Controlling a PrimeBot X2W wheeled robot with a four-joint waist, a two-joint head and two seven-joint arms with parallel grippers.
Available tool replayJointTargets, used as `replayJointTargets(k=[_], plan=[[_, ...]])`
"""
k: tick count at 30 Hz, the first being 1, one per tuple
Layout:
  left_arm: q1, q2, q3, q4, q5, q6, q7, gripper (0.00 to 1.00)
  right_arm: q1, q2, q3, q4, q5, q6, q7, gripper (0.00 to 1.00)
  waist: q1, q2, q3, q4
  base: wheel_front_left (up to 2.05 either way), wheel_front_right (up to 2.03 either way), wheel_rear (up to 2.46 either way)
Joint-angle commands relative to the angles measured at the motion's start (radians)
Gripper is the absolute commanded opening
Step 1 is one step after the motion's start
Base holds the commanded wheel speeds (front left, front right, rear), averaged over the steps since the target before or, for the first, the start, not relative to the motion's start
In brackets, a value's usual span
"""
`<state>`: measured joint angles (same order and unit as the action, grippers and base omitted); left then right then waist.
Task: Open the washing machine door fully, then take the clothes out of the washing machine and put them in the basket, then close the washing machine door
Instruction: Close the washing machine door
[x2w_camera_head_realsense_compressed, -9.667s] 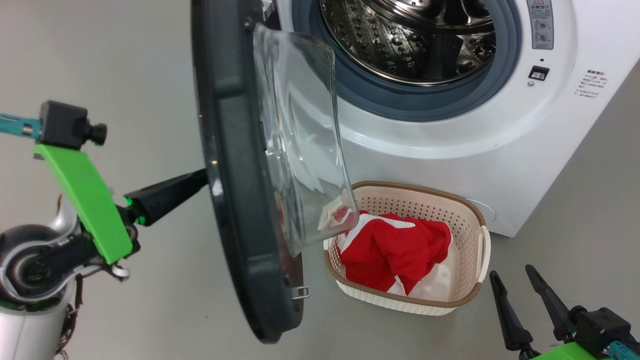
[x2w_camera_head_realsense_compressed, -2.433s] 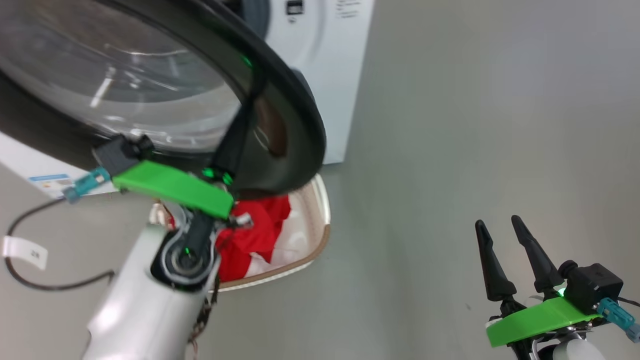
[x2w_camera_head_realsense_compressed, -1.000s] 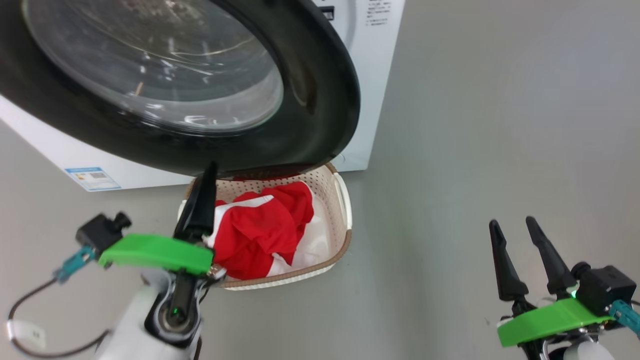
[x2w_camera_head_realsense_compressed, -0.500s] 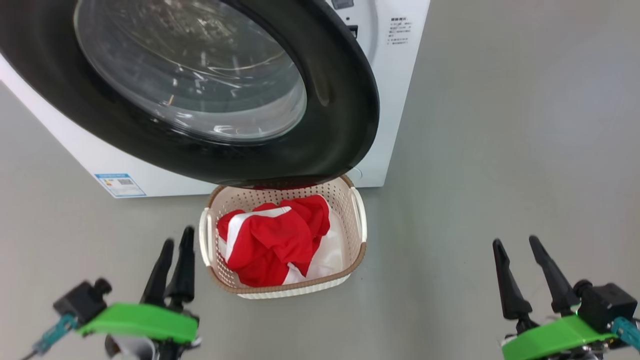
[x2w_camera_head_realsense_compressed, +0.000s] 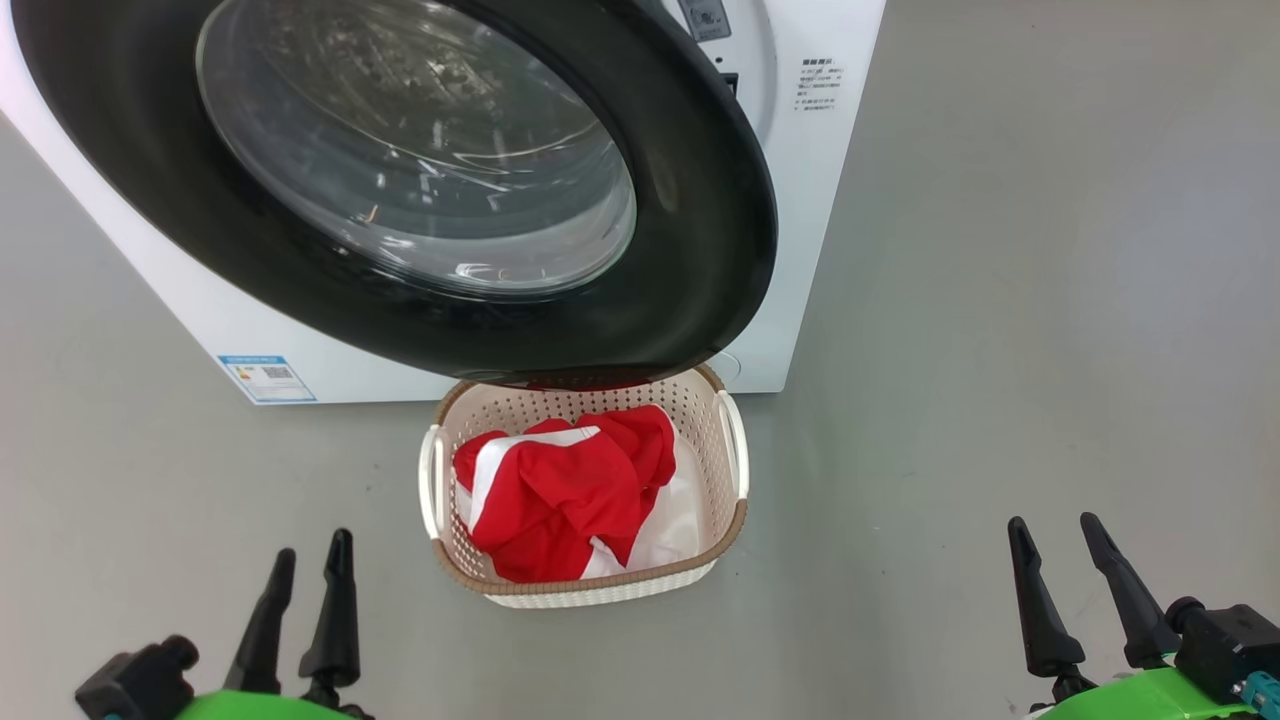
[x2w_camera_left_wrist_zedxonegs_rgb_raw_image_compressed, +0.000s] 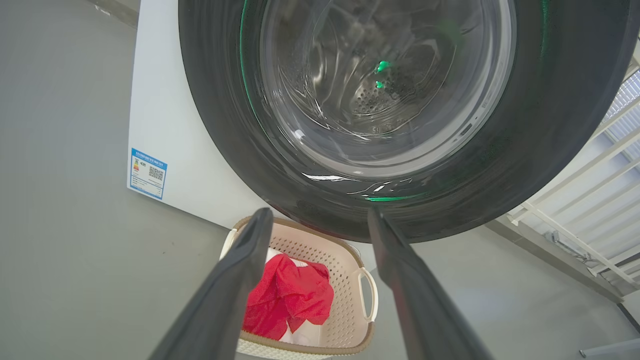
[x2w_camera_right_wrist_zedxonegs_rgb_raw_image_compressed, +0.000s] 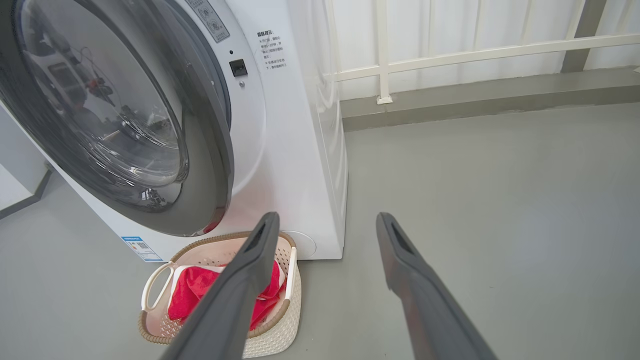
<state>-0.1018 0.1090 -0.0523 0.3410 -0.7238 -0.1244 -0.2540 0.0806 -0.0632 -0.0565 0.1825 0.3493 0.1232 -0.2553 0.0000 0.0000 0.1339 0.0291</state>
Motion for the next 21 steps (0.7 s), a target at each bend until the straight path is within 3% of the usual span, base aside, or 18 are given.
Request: replayJointTargets(k=[1,12,21], plan=[[0.003,0.009,0.044,-0.031,0.025,-0.006,-0.008,1.00,-0.003,-0.015,0.015,-0.026,-0.010,0.008,-0.006,1.00,0.0000,0.0000,0.000,0.001,0.00,0.00,0.00],[0.074,-0.024,0.112,-0.121,0.352,-0.006,-0.008,1.00,0.006,-0.012,0.002,-0.035,-0.010,0.008,-0.006,1.00,0.0000,0.0000,-0.002,0.007,0.00,0.00,0.00],[0.112,-0.052,0.143,-0.191,0.497,-0.006,-0.008,1.00,0.011,-0.011,-0.004,-0.049,-0.010,0.008,-0.006,1.00,0.0000,0.0000,-0.002,0.014,0.00,0.00,0.00]])
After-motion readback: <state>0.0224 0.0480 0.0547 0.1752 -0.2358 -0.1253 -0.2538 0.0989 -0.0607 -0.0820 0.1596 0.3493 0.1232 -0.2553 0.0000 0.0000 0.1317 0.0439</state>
